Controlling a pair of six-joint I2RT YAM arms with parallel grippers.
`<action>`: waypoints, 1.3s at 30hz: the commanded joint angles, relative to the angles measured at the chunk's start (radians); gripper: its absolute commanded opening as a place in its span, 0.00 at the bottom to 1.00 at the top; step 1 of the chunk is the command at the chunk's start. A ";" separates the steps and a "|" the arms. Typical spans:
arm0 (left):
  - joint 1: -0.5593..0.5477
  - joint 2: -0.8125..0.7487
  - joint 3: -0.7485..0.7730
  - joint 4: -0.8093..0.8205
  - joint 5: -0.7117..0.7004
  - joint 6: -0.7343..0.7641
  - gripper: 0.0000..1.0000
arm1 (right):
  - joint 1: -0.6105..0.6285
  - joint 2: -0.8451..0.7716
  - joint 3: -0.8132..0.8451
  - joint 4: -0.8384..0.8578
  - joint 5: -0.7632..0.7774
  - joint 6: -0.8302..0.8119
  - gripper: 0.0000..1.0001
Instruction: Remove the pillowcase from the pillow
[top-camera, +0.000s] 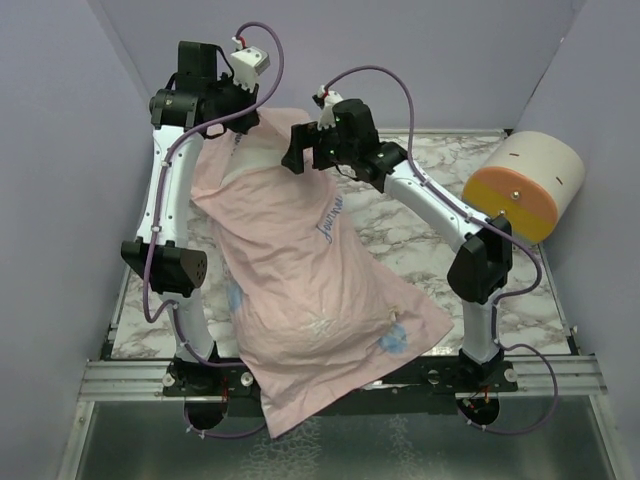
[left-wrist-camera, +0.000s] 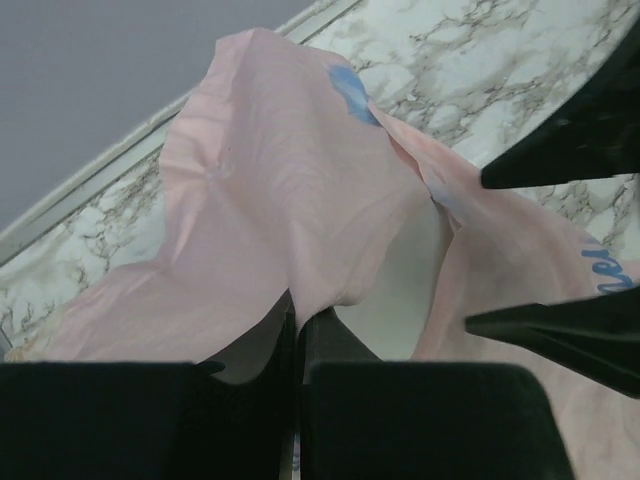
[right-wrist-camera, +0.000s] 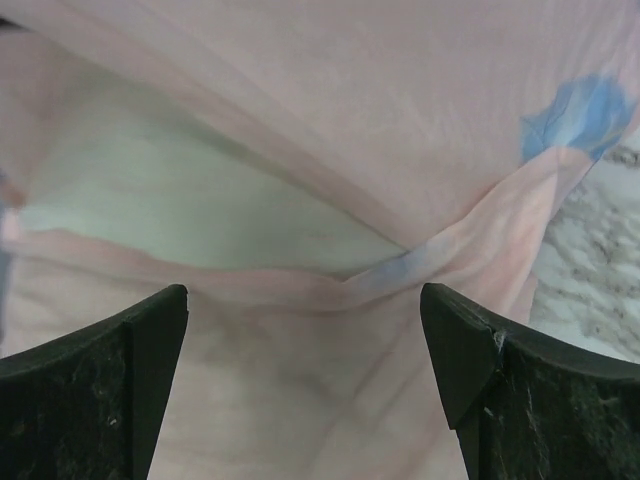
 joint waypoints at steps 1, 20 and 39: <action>-0.040 -0.112 -0.008 0.067 0.052 0.019 0.00 | 0.004 0.066 -0.046 -0.098 0.062 0.034 0.99; -0.172 -0.240 -0.002 0.659 -0.302 0.051 0.00 | -0.028 0.111 0.240 0.577 0.062 0.208 0.01; -0.416 -0.588 -0.471 0.681 -0.373 0.126 0.00 | -0.014 -0.571 -1.024 1.292 0.037 0.050 0.01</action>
